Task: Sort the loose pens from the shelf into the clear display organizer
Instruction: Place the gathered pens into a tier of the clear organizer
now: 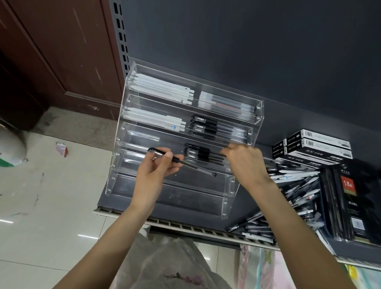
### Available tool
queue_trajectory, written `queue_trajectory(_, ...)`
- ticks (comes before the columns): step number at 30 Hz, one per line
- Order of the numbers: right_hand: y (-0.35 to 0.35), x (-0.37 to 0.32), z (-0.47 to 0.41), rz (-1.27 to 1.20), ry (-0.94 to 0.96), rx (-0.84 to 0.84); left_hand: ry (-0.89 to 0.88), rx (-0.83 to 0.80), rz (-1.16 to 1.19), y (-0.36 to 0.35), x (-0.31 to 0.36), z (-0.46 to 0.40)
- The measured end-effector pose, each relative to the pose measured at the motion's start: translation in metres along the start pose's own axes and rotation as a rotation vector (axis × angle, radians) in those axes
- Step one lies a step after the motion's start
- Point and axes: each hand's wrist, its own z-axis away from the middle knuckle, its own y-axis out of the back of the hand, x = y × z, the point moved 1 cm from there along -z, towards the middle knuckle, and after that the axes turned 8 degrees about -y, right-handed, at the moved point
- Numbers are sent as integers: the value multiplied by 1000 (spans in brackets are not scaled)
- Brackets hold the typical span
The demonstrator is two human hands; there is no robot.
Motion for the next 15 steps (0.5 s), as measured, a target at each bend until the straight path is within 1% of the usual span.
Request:
queue_trajectory(1,1,1,3,-25,-5,19,1,-6,4,0,-1,-1)
queue_trajectory(2,3,3,7,-106,-21,62,2,-10,8,-1,-1,-2)
queue_trajectory(3,5,4,12,-273,-41,121,4,-12,9,-1,-1,-4)
queue_trajectory(4,9,3,19,-491,-43,174,3,-11,6,-2,-2,-5)
queue_trajectory(5,14,0,26,-688,-24,200,-1,-11,1,-4,-2,-7)
queue_trajectory(6,18,-4,33,-795,12,195,-6,-13,-7,-6,-2,-8)
queue_trajectory(7,21,-10,39,-790,39,195,-10,-20,-15,-10,-1,-8)
queue_trajectory(8,19,-14,43,-725,54,224,-16,-33,-23,-14,0,-8)
queue_trajectory(9,16,-17,44,-656,48,273,-20,-52,-28,-19,0,-9)
queue_trajectory(11,11,-14,41,-594,-5,373,-35,-103,-74,-27,1,-10)
queue_trajectory(12,10,-11,38,-567,-40,418,-76,-136,-185,-28,-1,-13)
queue_trajectory(13,9,-6,36,-525,-77,448,-161,-179,-387,-27,-5,-18)
queue_trajectory(15,5,3,33,-439,-142,478,-413,-251,-885,-21,-13,-28)
